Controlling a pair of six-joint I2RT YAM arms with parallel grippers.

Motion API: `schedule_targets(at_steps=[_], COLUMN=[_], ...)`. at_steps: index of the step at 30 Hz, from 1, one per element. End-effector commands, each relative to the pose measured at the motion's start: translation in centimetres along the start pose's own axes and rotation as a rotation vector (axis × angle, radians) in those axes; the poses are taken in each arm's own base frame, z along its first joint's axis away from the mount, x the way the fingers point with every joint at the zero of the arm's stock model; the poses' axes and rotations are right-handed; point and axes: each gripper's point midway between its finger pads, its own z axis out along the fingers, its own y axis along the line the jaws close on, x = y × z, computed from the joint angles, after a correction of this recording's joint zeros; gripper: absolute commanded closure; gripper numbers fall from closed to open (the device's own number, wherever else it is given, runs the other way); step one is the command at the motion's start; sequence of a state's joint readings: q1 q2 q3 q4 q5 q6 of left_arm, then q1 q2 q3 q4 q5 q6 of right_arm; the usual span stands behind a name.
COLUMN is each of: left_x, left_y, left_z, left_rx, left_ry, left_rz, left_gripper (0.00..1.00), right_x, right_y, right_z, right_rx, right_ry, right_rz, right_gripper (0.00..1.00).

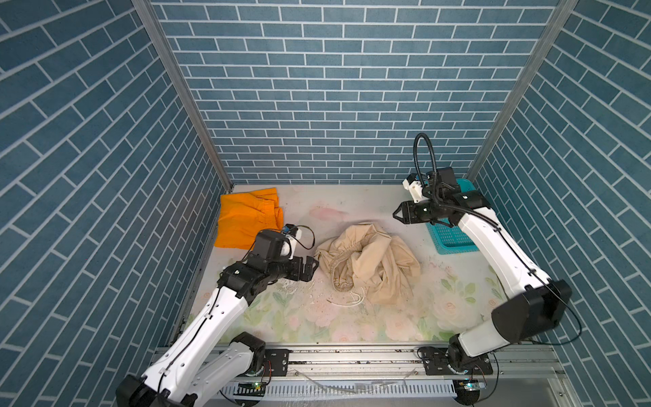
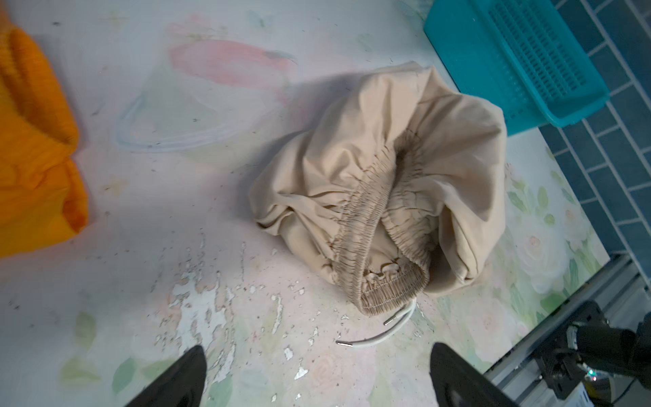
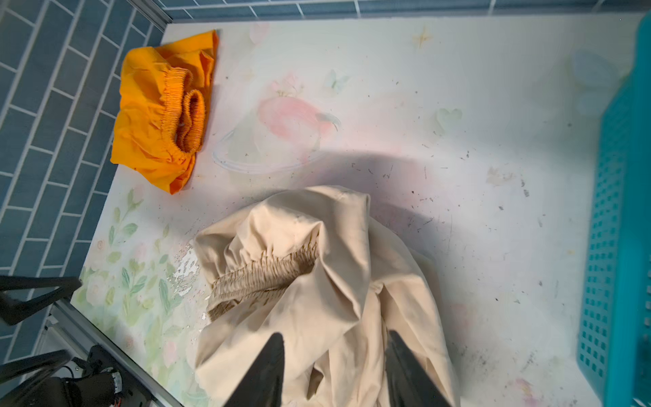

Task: Fold and stack the shorts

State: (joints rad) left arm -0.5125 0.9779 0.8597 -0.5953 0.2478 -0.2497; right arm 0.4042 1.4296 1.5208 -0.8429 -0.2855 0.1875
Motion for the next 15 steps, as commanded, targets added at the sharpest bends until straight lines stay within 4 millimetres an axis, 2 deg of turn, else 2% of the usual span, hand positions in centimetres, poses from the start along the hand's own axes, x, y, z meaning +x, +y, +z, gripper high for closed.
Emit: schedule_targets(at_steps=[1, 4, 6, 9, 11, 15], left_x=[-1.3, -0.5, -0.5, -0.8, -0.8, -0.3], left_y=[-1.5, -1.8, -1.2, -0.9, -1.1, -0.6], left_z=[2.1, 4.4, 5.8, 7.4, 8.3, 9.8], left_rx=[-0.017, -0.072, -0.139, -0.154, -0.148, -0.169], left_ry=[0.007, 0.085, 0.091, 0.095, 0.109, 0.138], left_rz=[0.110, 0.181, 0.208, 0.220, 0.233, 0.262], left_gripper=[0.00, 0.00, 0.00, 0.00, 0.00, 0.00], right_x=[3.5, 6.6, 8.5, 10.3, 11.2, 11.0], right_y=[3.3, 5.0, 5.9, 6.9, 7.8, 8.7], right_z=[-0.4, 0.3, 0.9, 2.0, 2.5, 2.3], right_rx=[-0.021, -0.042, -0.051, -0.051, -0.064, -0.050], right_ry=[0.004, 0.019, 0.030, 0.042, 0.050, -0.004], right_rz=[-0.057, -0.039, -0.041, -0.038, -0.042, -0.057], right_gripper=[0.51, 0.51, 0.51, 0.50, 0.49, 0.48])
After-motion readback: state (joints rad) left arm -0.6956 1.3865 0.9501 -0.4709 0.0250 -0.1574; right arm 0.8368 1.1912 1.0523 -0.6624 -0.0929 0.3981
